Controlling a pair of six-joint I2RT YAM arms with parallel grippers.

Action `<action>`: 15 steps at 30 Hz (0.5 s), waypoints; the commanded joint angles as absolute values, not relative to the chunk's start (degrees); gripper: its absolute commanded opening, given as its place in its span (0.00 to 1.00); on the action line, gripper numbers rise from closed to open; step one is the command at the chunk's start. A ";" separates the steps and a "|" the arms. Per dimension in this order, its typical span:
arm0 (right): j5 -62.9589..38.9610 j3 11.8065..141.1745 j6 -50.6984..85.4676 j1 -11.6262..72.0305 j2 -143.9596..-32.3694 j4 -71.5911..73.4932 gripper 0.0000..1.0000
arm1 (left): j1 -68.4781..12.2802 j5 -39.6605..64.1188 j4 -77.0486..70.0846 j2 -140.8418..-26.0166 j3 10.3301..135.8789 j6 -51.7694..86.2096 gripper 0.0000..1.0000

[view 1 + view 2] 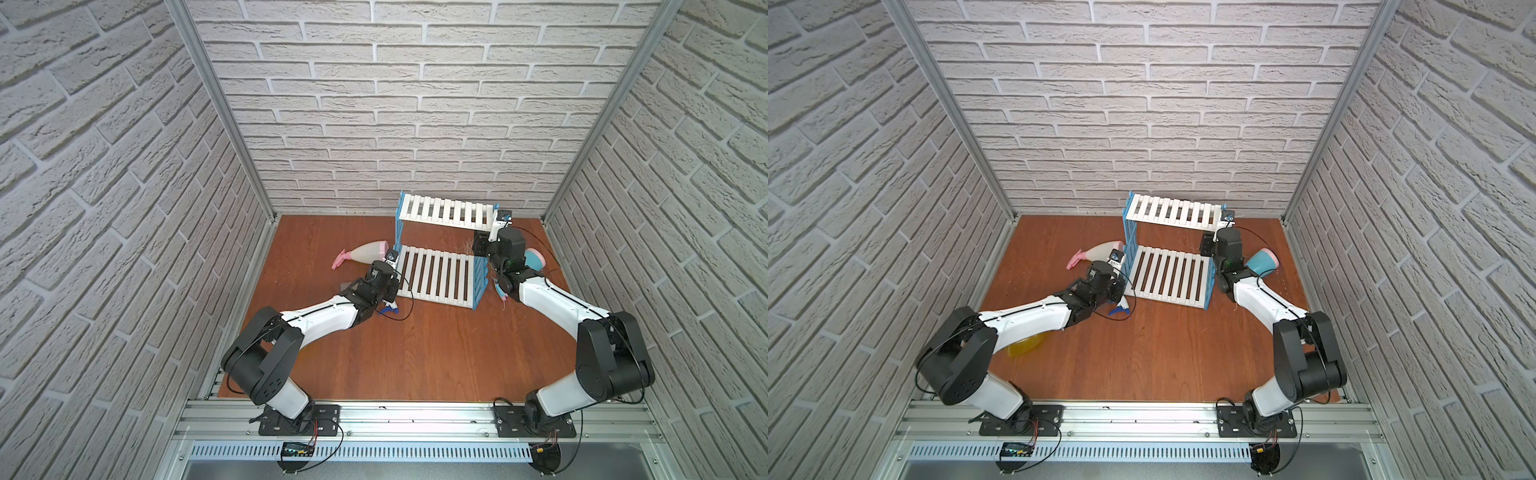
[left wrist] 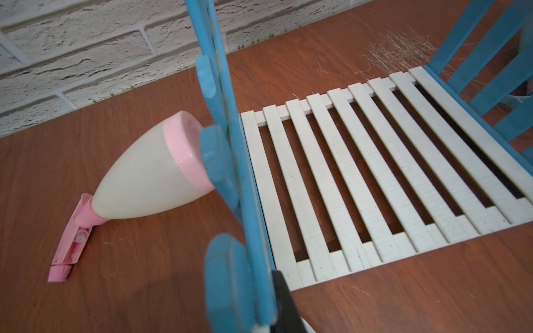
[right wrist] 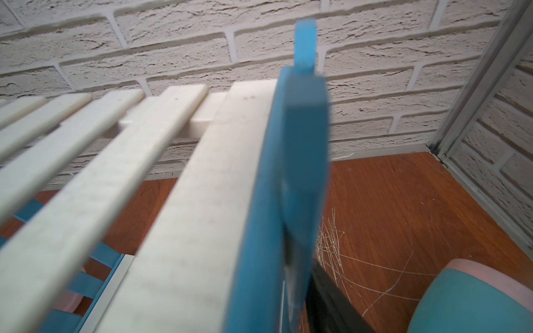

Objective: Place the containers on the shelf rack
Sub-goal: Adjust the shelf at the center of the board.

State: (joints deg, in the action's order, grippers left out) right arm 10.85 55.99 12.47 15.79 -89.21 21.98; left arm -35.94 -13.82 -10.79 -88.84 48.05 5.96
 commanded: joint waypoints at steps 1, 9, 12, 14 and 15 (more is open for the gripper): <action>5.97 56.94 10.30 16.23 -90.83 22.54 0.60 | -37.43 -10.03 -13.84 -87.10 47.02 9.82 0.11; 2.83 53.80 12.92 14.99 -78.12 15.86 0.99 | -36.98 -9.37 -10.98 -80.41 46.30 11.70 0.66; 2.64 52.89 13.80 14.86 -69.99 8.56 0.99 | -36.58 -9.34 -8.47 -75.78 45.30 12.44 0.74; 3.14 52.35 14.63 14.66 -65.07 3.09 0.99 | -35.96 -9.45 -5.32 -71.96 44.80 12.92 0.76; 3.64 52.32 15.39 14.63 -62.88 -1.49 0.99 | -35.45 -9.51 -3.62 -70.17 44.57 13.26 0.77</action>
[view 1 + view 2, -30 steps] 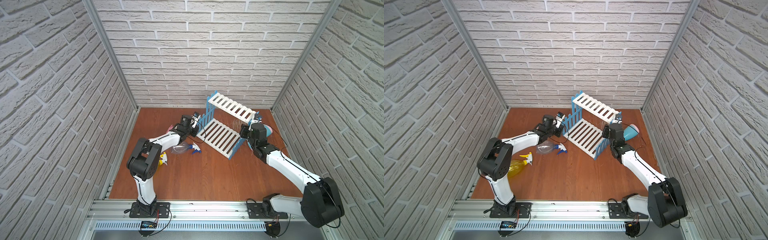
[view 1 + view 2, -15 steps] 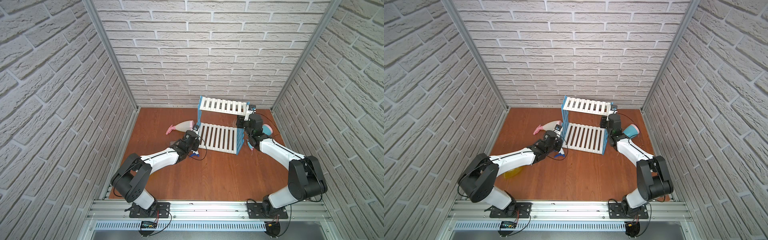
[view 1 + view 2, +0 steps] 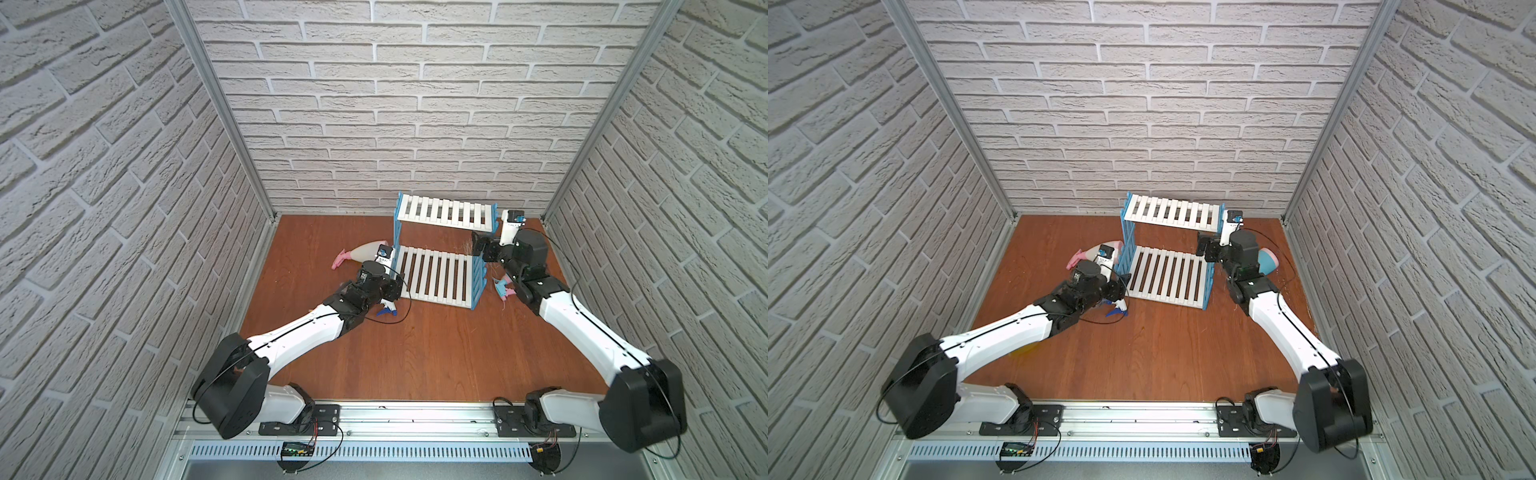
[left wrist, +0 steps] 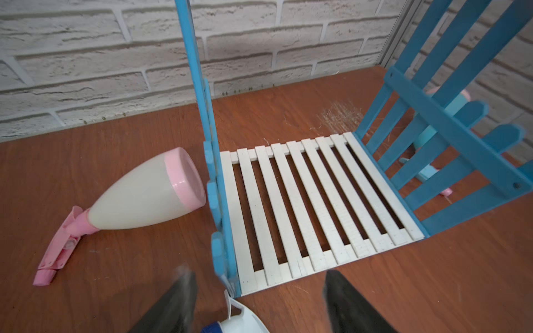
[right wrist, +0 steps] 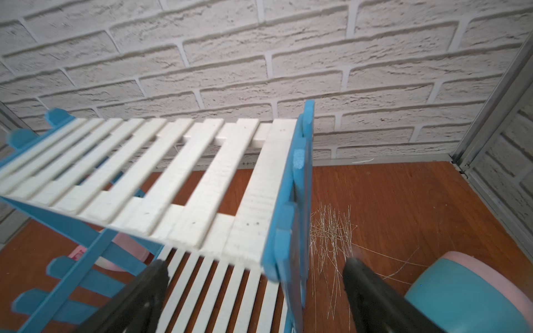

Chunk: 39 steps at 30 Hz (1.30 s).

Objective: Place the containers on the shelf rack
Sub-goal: 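Adjust the shelf at the center of the board, then pick up a container from the center of the board.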

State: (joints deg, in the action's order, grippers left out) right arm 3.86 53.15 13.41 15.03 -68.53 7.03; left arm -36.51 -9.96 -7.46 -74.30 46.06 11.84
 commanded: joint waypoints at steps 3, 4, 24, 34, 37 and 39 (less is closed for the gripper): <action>5.96 51.95 19.68 13.58 -57.56 -11.30 0.99 | -32.94 -8.04 1.93 -64.27 44.65 14.15 0.80; 6.40 51.47 21.85 12.79 -56.11 -13.59 1.00 | -31.67 -6.75 4.58 -62.31 45.26 14.36 0.82; -21.70 31.07 48.72 -15.56 -68.66 4.70 0.73 | -9.73 15.76 21.56 -51.75 49.95 13.36 0.89; -21.18 34.00 50.02 -16.98 -83.50 14.45 0.65 | -10.77 13.71 23.02 -51.09 49.58 12.14 0.90; -22.47 35.54 50.01 -17.34 -87.97 17.68 0.61 | -10.81 13.86 23.11 -51.78 49.57 12.00 0.90; -23.45 36.53 50.05 -17.36 -91.05 19.70 0.58 | -11.02 14.12 23.21 -52.17 49.49 11.95 0.90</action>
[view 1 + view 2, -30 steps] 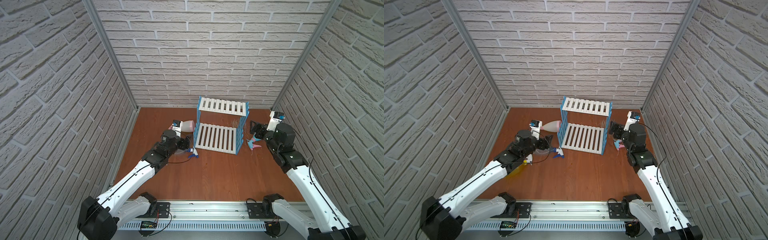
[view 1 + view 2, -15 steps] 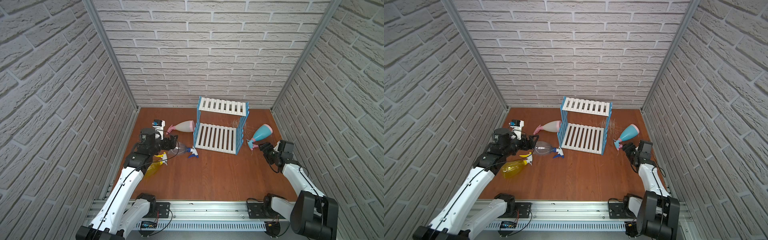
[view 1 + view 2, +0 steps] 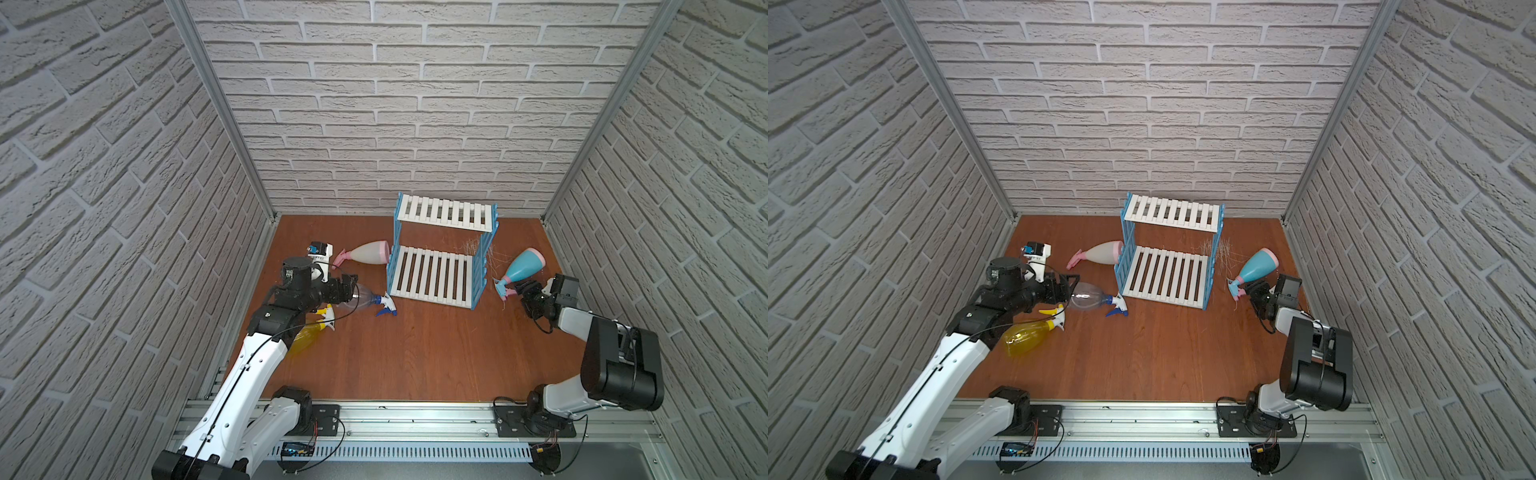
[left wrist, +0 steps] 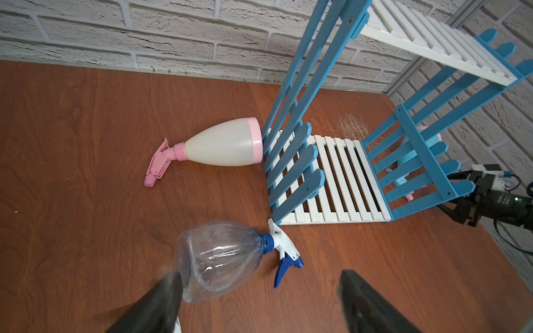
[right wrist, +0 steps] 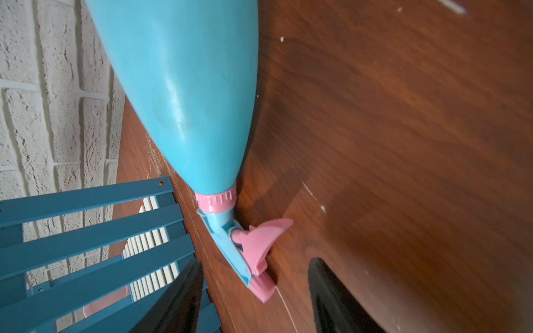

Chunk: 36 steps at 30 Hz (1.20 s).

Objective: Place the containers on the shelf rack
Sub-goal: 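Pick up a container from the center of the board.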

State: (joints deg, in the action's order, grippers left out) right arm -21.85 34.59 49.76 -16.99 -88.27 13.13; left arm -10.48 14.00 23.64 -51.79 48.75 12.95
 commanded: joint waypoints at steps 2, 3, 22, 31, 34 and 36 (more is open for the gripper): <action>-22.97 36.63 50.18 -17.41 -92.71 21.23 0.55 | -11.33 14.00 23.25 -52.24 49.48 11.89 0.90; -22.51 36.65 50.31 -17.44 -93.23 21.80 0.54 | -11.40 13.98 23.19 -52.22 49.50 11.81 0.90; -19.07 32.47 53.06 -17.58 -94.20 26.34 0.12 | -11.43 13.73 23.56 -52.46 49.72 11.07 0.93; -16.53 32.59 52.12 -17.76 -79.90 15.74 0.03 | -11.34 15.69 22.29 -51.56 49.06 11.07 0.92; -14.69 34.11 49.38 -18.01 -71.55 7.94 0.03 | -11.41 15.83 21.50 -50.76 48.67 10.93 0.92; -13.84 35.89 47.37 -18.00 -66.43 2.12 0.03 | -11.41 16.55 20.80 -50.23 48.38 10.33 0.91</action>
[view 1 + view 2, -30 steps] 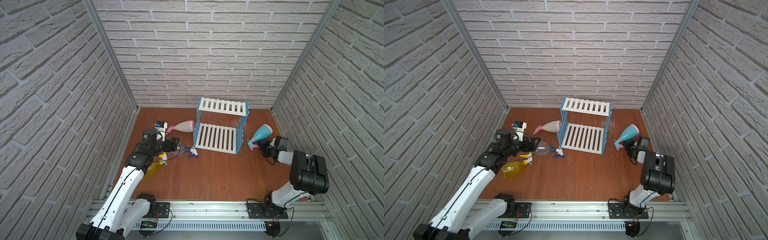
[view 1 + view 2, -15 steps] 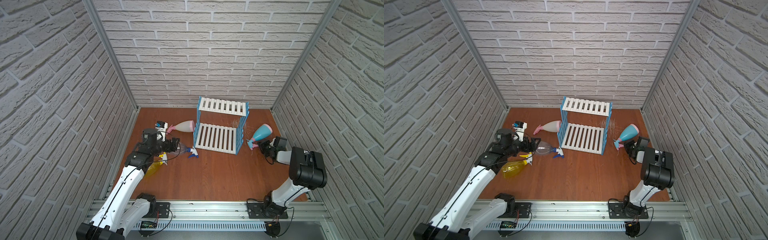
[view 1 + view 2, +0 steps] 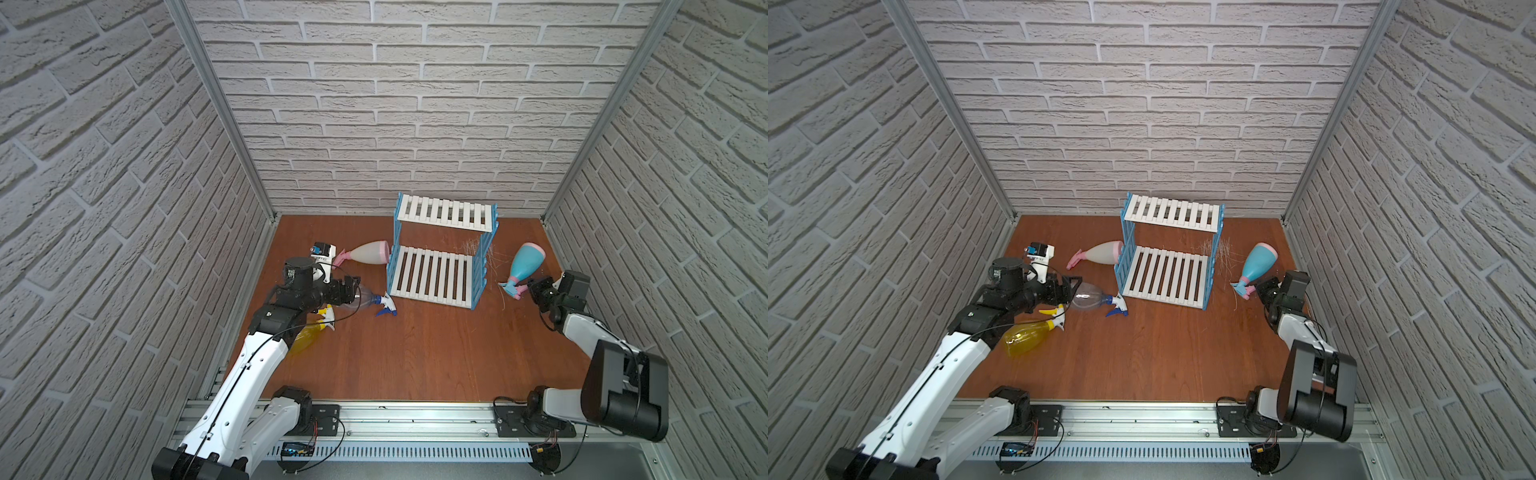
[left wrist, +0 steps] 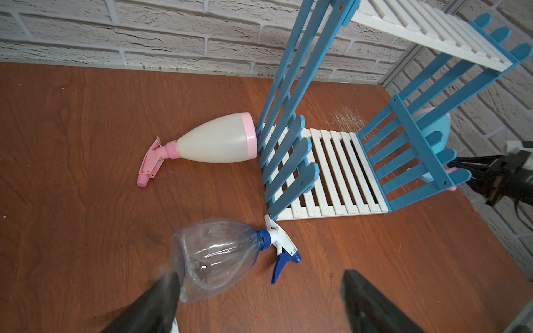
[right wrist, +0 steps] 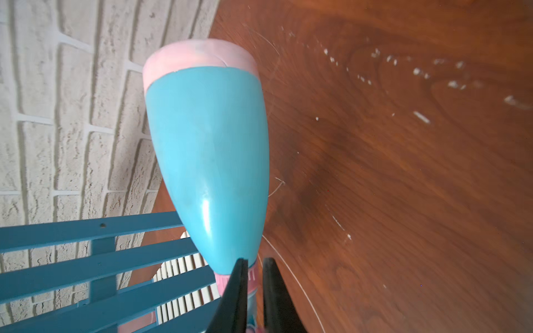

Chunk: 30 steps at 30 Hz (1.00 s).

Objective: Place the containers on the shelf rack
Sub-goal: 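Pick up a container from the center of the board.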

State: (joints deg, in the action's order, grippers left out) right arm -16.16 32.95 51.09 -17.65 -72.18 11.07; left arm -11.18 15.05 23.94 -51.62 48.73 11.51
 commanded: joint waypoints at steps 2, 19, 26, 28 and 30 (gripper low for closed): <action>-13.62 38.47 44.90 -18.00 -61.17 -3.26 0.03 | -11.60 18.88 19.77 -49.41 48.10 9.00 0.91; -42.85 76.92 39.00 -6.45 -56.67 -32.68 0.03 | -38.38 4.80 19.26 -50.12 57.70 -28.17 0.94; -44.91 82.44 35.91 6.72 -64.72 -41.23 0.03 | -45.09 -2.76 15.36 -53.68 58.58 -38.49 0.98; -44.90 81.74 37.00 9.02 -66.34 -41.28 0.03 | -49.14 -7.75 12.00 -53.60 56.82 -42.30 0.98; -44.79 81.36 38.24 11.30 -68.06 -41.39 0.03 | -52.66 -10.98 8.63 -53.23 54.70 -45.41 0.98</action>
State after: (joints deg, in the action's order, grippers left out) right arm -42.74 81.82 37.30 8.82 -67.31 -40.75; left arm -49.21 -3.95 16.19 -53.84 56.51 -37.80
